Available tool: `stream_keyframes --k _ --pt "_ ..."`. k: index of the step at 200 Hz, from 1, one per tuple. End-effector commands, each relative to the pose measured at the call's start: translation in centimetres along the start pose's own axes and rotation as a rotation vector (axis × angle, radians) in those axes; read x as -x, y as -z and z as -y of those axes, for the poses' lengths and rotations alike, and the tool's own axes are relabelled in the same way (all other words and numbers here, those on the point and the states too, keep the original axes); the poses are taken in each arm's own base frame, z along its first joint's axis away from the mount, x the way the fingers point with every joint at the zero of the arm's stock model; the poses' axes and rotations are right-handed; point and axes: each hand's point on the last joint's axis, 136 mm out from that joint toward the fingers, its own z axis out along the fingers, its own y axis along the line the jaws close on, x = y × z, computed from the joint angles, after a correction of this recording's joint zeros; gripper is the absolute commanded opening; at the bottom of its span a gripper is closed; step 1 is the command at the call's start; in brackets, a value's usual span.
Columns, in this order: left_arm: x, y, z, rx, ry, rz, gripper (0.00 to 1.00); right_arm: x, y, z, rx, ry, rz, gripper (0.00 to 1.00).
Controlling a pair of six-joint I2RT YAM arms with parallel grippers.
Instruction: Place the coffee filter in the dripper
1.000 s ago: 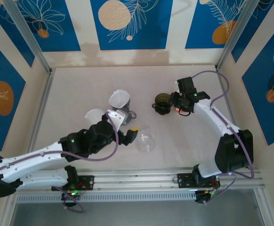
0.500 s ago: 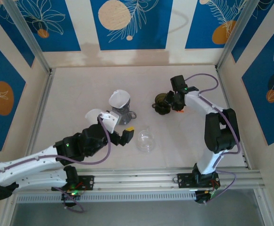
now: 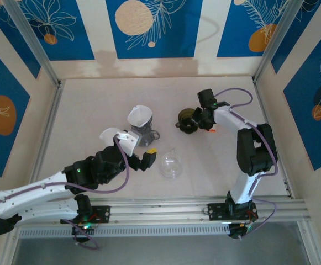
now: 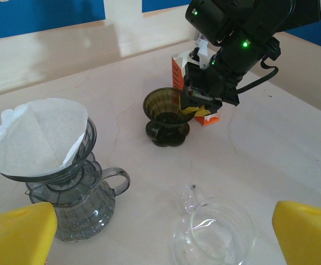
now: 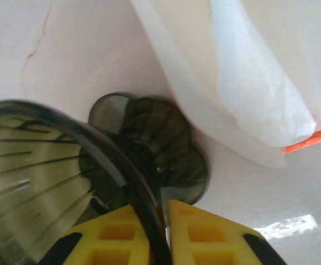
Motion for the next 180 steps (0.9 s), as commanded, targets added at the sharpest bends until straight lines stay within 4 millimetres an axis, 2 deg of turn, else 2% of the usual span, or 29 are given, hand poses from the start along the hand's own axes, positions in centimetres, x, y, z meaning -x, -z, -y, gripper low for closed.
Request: stream_keyframes --k 1,14,49,87,139,180 --pt "0.7 0.1 -0.6 0.024 0.009 0.033 1.00 -0.6 0.1 -0.5 0.018 0.011 -0.015 0.06" --pt "0.6 0.1 -0.5 0.023 0.009 0.030 1.00 -0.6 0.3 -0.6 0.026 0.016 -0.011 0.00" --pt "0.4 -0.1 -0.4 0.020 0.012 0.027 1.00 -0.6 1.1 -0.9 0.050 0.032 0.008 0.00" --pt "0.2 -0.3 -0.4 0.021 0.010 0.021 1.00 -0.7 2.8 -1.4 0.076 0.055 0.041 0.00" --pt "0.1 -0.4 -0.3 0.022 0.011 0.019 1.00 -1.7 6.3 -1.9 0.127 0.095 0.086 0.00" --pt "0.2 -0.4 -0.3 0.020 0.014 0.021 1.00 -3.1 9.4 -1.5 0.180 0.117 0.115 0.00"
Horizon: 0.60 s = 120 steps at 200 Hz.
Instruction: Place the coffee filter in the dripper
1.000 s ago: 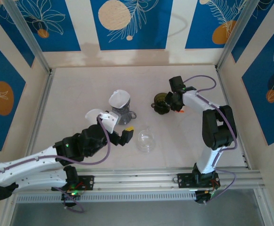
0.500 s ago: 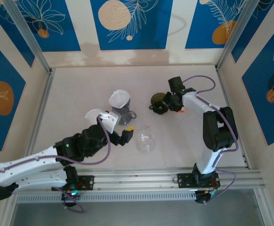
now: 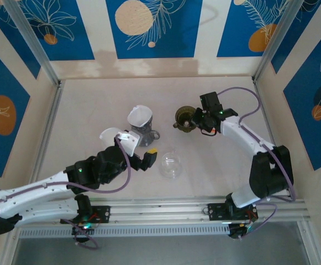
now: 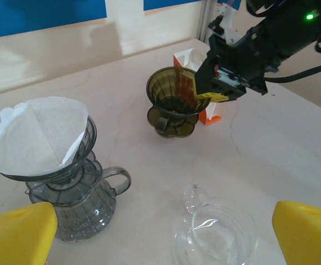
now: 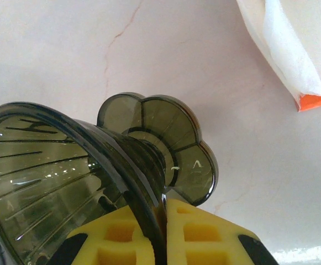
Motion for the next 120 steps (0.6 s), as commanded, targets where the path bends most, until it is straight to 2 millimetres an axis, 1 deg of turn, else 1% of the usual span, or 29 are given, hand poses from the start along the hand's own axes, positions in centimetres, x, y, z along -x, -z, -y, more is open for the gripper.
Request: stream_keyframes --k 1,38,87,120 --pt "0.4 -0.1 -0.3 0.013 0.017 0.024 1.00 -0.6 2.3 -0.1 0.027 0.025 0.024 0.00" --pt "0.6 0.0 -0.3 0.015 0.020 0.028 1.00 -2.3 5.6 -0.2 0.076 0.067 0.043 0.00" --pt "1.0 0.2 -0.5 0.021 0.028 0.044 1.00 -6.2 9.8 -0.4 0.137 0.180 0.019 0.00" --pt "1.3 0.2 -0.5 0.024 0.031 0.055 1.00 -9.2 11.7 -0.4 0.188 0.256 -0.045 0.00"
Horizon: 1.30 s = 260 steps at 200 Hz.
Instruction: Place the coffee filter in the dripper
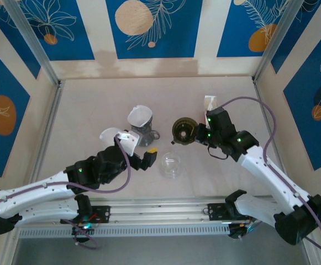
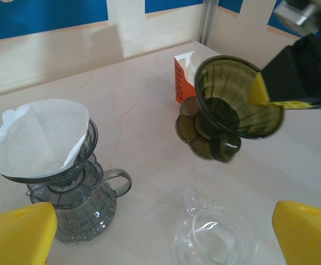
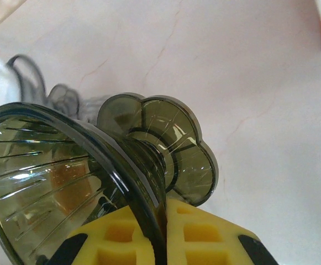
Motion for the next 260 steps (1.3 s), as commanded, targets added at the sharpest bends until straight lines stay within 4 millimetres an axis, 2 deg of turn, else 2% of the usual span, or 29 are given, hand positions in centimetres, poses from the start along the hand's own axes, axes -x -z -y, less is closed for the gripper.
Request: stream_keyframes --k 1,33,89,148,260 --pt "1.1 0.2 -0.5 0.019 0.027 0.045 1.00 -2.4 1.0 0.2 0.009 0.056 -0.068 0.00" --pt "1.4 0.3 -0.6 0.024 0.020 0.055 1.00 -5.5 1.8 -0.8 0.033 0.136 -0.184 0.00" --pt "1.1 0.1 -0.5 0.024 0.022 0.047 1.00 -8.2 2.3 -2.8 0.096 0.177 -0.307 0.00" --pt "1.1 0.0 -0.4 0.024 0.024 0.046 1.00 -7.9 0.9 -4.0 0.066 0.203 -0.373 0.00" --pt "0.7 -0.1 -0.6 0.031 0.019 0.042 1.00 -8.9 -1.1 -2.8 -0.019 0.220 -0.454 0.00"
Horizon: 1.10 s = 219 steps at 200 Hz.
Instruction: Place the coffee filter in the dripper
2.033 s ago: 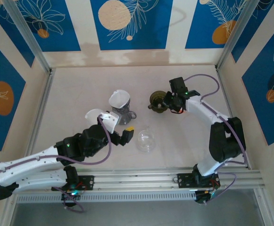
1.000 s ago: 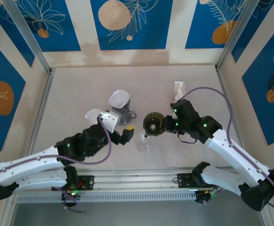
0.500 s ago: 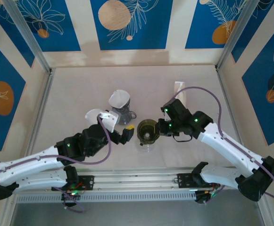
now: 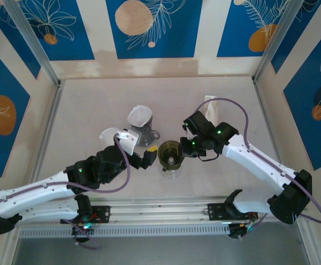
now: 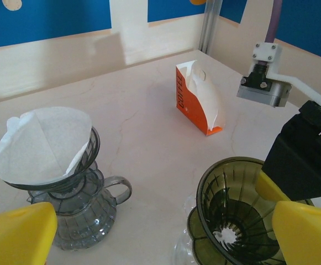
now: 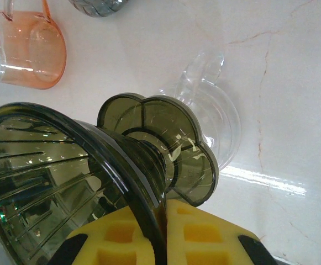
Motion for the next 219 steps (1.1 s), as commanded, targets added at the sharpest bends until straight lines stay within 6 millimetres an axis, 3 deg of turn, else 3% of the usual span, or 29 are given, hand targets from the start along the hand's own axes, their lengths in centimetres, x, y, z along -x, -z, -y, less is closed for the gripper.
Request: stream_keyframes --k 1,150,164,207,219 --pt "0.2 -0.1 -0.5 0.023 0.006 0.019 1.00 -0.1 0.1 -0.5 0.024 0.011 -0.012 0.00" --pt "0.1 -0.1 -0.5 0.026 0.003 0.016 1.00 -0.6 -1.5 0.5 -0.001 -0.010 -0.041 0.02" --pt "0.1 -0.1 -0.5 0.026 0.003 0.016 1.00 -0.6 -1.5 0.6 -0.003 -0.014 -0.043 0.08" --pt "0.1 -0.2 -0.4 0.022 0.005 0.014 1.00 -0.6 -1.2 0.7 -0.008 -0.020 -0.030 0.46" --pt "0.1 -0.2 -0.4 0.021 0.005 0.014 1.00 -0.5 -0.9 0.8 -0.014 -0.019 -0.019 0.51"
